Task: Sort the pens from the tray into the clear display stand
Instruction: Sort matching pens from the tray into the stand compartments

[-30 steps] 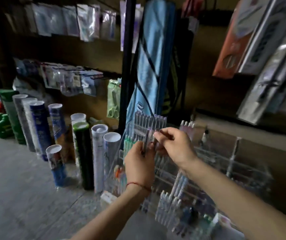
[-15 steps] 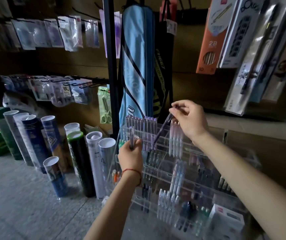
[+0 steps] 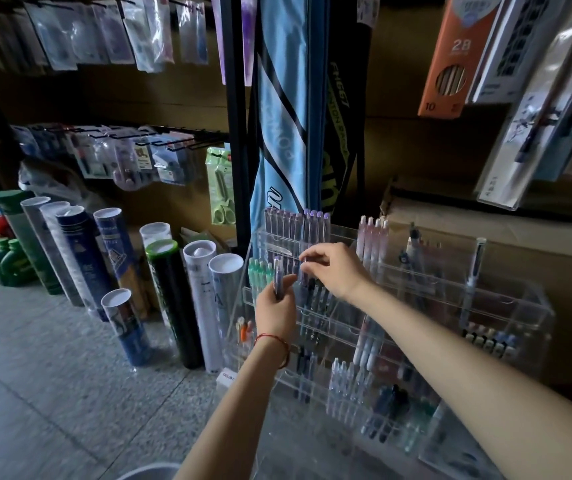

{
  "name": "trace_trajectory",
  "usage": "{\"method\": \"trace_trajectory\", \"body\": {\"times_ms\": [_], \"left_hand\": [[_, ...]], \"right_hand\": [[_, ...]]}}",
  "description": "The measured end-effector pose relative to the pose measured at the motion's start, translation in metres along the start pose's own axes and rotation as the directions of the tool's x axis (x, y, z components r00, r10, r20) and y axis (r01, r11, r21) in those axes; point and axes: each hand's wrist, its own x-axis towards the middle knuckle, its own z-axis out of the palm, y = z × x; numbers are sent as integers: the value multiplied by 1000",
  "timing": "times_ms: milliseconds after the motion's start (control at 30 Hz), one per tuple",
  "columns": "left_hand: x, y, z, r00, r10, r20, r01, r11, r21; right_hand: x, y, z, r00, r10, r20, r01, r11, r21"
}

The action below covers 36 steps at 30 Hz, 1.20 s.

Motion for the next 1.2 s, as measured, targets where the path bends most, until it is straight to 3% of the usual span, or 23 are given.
{"method": "trace_trajectory", "body": {"times_ms": [133,233,333,500,567,667,800,933,1000,1033,1067,1133,1200], "left_hand": [[4,4,-5,1000,1,-22,-1,1000,-28],[4,4,-8,1000,-21,-14,21,1000,-24],[5,2,-12,999,-35,14,35,999,3],[3,9,-13,994,-98,39,102,988,-119],[2,12,-13,989,-123,78,137,966,-221],[3,14,-14,991,-59,124,83,977,-196],[2,29,-4,986,41,160,-18,990,-143],[3,45,7,975,127,181,-98,982,-161],[4,52,14,968,178,179,-158,980,-118],[5,53,17,966,194,168,-184,980,-72],[7,53,19,967,206,152,-206,978,-15],[12,51,23,962,232,145,-245,967,73],[18,45,29,958,231,168,-254,959,127]], "right_hand": [[6,-4,-2,999,36,1,-36,999,-31],[3,-3,7,992,98,77,-79,973,-219],[0,-1,18,984,140,113,-102,951,-293],[-3,4,19,981,98,166,-34,937,-349],[-1,1,14,980,89,178,-38,962,-271],[4,-16,-2,994,57,93,-59,998,18],[6,-38,-20,996,16,91,-47,938,343],[6,-44,-45,993,27,112,-80,860,504],[9,-46,-62,999,33,2,-30,878,477],[12,-46,-72,992,30,-125,29,896,444],[15,-47,-83,959,17,-283,100,914,394],[20,-51,-100,822,-67,-565,235,945,229],[23,-50,-100,737,-172,-654,284,956,68]]}}
